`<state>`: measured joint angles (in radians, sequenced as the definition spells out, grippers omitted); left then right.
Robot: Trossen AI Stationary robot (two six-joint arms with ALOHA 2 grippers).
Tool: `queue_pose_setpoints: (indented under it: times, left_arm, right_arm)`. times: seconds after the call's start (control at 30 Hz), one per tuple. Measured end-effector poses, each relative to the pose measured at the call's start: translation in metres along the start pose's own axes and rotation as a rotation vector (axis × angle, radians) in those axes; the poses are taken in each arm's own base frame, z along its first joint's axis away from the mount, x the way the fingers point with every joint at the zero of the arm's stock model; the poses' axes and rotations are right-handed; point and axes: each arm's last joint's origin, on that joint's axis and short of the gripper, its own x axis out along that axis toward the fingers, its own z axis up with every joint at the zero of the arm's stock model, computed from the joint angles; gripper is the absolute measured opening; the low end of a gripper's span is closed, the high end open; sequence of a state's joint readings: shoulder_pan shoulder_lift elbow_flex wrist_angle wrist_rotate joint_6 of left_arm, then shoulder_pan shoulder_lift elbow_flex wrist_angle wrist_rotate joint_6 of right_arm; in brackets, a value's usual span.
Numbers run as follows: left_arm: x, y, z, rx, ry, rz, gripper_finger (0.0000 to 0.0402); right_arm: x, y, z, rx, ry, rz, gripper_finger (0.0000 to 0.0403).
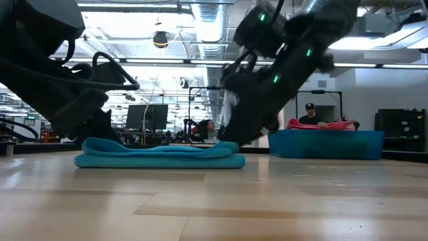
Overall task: Fold microfiber towels
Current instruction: Put the light blue microfiber towel into the bin
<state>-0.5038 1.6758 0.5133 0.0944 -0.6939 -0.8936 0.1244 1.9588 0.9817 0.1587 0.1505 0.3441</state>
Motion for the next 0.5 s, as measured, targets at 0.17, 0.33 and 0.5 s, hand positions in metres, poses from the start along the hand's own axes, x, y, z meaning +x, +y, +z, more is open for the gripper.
queue_pose_setpoints:
  times: [0.17, 0.33, 0.5]
  left_arm:
    - [-0.001, 0.000, 0.001, -0.006, 0.008, -0.012, 0.0000]
    - [-0.001, -0.002, 0.003, -0.034, -0.014, -0.036, 0.0000]
    - [-0.001, -0.006, 0.005, -0.065, -0.027, -0.076, 0.0000]
  right_arm:
    - [-0.049, -0.014, 0.017, 0.209, 0.083, -0.067, 0.0108]
    - [-0.081, -0.023, 0.025, 0.394, 0.135, -0.054, 0.0146]
    - [-0.072, -0.018, 0.022, 0.516, 0.161, -0.028, 0.0231]
